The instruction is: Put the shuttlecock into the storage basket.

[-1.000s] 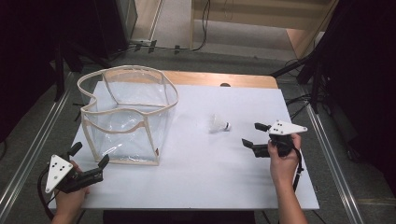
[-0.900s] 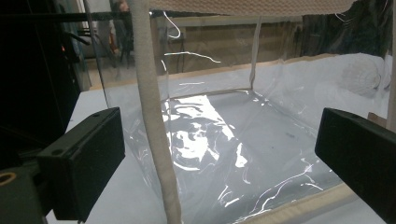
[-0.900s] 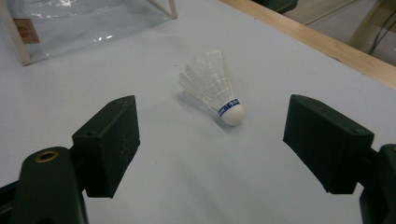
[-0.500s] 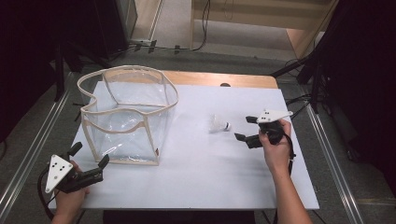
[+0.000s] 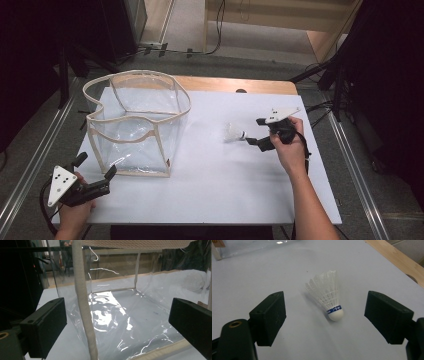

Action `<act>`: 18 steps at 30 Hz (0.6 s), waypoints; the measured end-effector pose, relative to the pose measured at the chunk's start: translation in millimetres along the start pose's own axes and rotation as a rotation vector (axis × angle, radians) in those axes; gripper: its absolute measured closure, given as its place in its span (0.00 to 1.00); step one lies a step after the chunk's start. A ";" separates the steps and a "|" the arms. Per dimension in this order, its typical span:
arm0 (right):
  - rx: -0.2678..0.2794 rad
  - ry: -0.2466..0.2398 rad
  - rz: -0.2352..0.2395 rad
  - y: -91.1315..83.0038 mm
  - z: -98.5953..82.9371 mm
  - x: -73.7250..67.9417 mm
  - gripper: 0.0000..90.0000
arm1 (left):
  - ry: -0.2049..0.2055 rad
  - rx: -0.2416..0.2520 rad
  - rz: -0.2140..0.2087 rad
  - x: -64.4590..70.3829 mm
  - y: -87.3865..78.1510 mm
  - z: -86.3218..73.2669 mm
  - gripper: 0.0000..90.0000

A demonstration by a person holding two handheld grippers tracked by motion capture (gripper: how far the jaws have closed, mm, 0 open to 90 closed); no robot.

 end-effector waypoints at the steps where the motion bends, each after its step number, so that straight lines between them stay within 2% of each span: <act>1: -0.006 -0.003 0.000 1.4 1.1 0.7 0.18 | 0.000 0.001 0.000 0.0 0.0 0.0 0.03; 8: -0.031 -0.024 0.014 6.9 6.9 5.3 0.18 | -0.002 0.000 0.000 -0.4 -0.3 0.1 0.03; 10: -0.054 -0.039 0.013 8.5 9.2 6.7 0.19 | 0.000 0.000 -0.001 -0.1 -0.2 0.1 0.03; 16: -0.111 -0.085 0.060 18.6 17.0 12.8 0.21 | 0.000 0.000 -0.002 -0.1 -0.2 0.1 0.03; 18: -0.113 -0.090 0.073 20.8 17.8 13.5 0.21 | 0.000 -0.001 -0.003 -0.1 -0.1 0.1 0.03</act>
Point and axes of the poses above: each handheld gripper's, and its own axes: y roughly forward along the jaws, z roughly out of its top, x roughly to its right, the point moved 3 cm from there along y, roughly forward along the jaws, and after that the axes turned 9 degrees about -y, right-handed, at the moved point
